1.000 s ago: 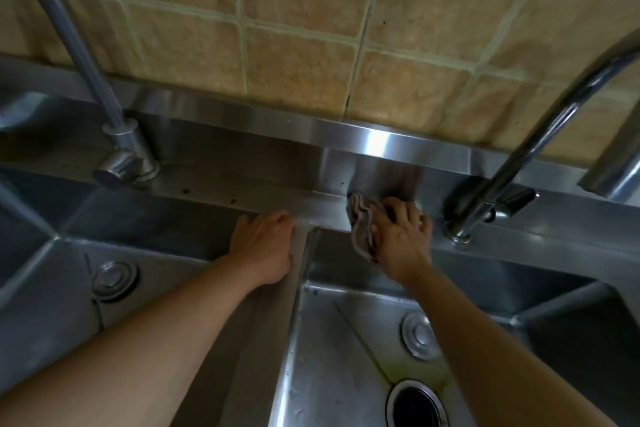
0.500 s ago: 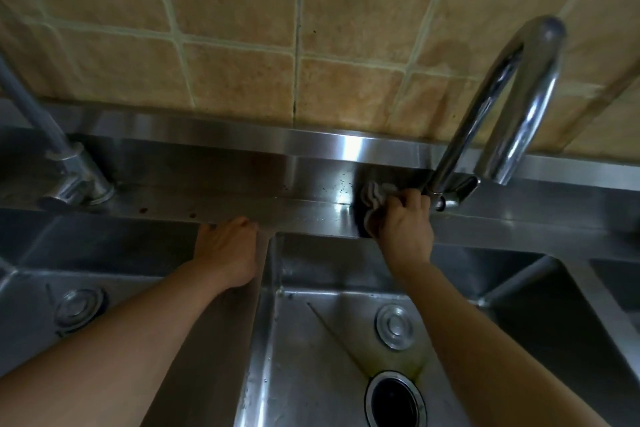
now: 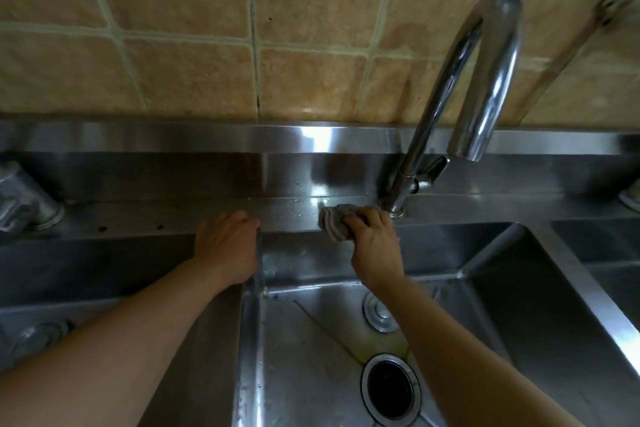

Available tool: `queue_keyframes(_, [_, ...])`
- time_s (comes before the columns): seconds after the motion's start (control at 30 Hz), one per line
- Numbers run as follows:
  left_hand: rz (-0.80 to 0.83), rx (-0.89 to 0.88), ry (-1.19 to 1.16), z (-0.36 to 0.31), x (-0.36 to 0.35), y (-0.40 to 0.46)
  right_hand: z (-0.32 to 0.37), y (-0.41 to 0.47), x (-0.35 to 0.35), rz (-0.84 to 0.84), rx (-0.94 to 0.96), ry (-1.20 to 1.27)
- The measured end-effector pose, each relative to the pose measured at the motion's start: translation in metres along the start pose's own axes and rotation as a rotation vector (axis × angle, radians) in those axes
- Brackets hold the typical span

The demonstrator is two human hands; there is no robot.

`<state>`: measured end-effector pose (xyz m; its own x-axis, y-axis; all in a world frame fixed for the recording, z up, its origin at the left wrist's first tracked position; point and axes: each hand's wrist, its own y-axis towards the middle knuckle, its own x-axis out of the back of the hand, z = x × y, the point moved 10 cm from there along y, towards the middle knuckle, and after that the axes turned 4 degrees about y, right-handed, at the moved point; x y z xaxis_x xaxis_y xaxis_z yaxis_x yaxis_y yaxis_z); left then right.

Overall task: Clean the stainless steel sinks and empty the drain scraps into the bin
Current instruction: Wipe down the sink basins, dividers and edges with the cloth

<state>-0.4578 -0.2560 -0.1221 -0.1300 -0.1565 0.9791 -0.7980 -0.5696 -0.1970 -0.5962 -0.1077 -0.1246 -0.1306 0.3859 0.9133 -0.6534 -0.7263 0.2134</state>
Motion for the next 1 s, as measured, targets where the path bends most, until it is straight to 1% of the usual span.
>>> queue_keyframes(0.07, [-0.023, -0.03, 0.009, -0.009, 0.007, 0.005, -0.012, -0.009, 0.015, -0.05, -0.08, 0.029])
queue_keyframes(0.13, [-0.03, -0.094, 0.003, -0.028, 0.009, 0.01, -0.042, -0.019, 0.033, -0.087, -0.236, 0.021])
queue_keyframes(0.23, [-0.041, -0.194, -0.045, -0.065, 0.009, 0.017, -0.091, -0.027, 0.07, -0.196, -0.422, 0.007])
queue_keyframes(0.27, [-0.042, -0.227, -0.055, -0.079, 0.009, 0.02, -0.107, -0.024, 0.077, -0.184, -0.471, 0.003])
queue_keyframes(0.3, [-0.038, -0.252, -0.058, -0.092, 0.007, 0.023, -0.119, -0.017, 0.075, -0.135, -0.492, 0.016])
queue_keyframes(0.33, [-0.034, -0.268, -0.058, -0.1, 0.006, 0.025, -0.122, -0.009, 0.068, -0.059, -0.469, 0.049])
queue_keyframes(0.43, [-0.002, -0.278, -0.067, -0.118, -0.004, 0.032, -0.114, 0.015, 0.036, 0.112, -0.29, 0.085])
queue_keyframes(0.47, [0.003, -0.276, -0.071, -0.122, -0.006, 0.035, -0.117, 0.02, 0.029, 0.115, -0.237, 0.045])
queue_keyframes(0.5, [-0.006, -0.272, -0.076, -0.122, -0.005, 0.036, -0.115, 0.023, 0.025, 0.154, -0.21, 0.009])
queue_keyframes(0.57, [-0.052, -0.266, -0.068, -0.123, 0.0, 0.038, -0.122, 0.025, 0.026, 0.219, -0.228, -0.075])
queue_keyframes(0.67, [-0.108, -0.233, -0.04, -0.125, 0.004, 0.041, -0.133, 0.029, 0.033, 0.168, -0.136, -0.163])
queue_keyframes(0.7, [-0.117, -0.211, -0.035, -0.125, 0.003, 0.041, -0.14, 0.026, 0.036, 0.153, -0.138, -0.182])
queue_keyframes(0.73, [-0.133, -0.192, -0.028, -0.125, 0.001, 0.04, -0.155, 0.022, 0.039, 0.143, -0.181, -0.186])
queue_keyframes(0.87, [-0.19, -0.173, -0.023, -0.126, 0.0, 0.042, -0.229, 0.01, 0.068, 0.108, -0.452, -0.159])
queue_keyframes(0.93, [-0.205, -0.167, -0.027, -0.126, 0.001, 0.043, -0.246, 0.011, 0.079, 0.078, -0.487, -0.069])
queue_keyframes(1.0, [-0.224, -0.159, -0.034, -0.126, 0.002, 0.044, -0.253, 0.011, 0.097, -0.077, -0.495, 0.026])
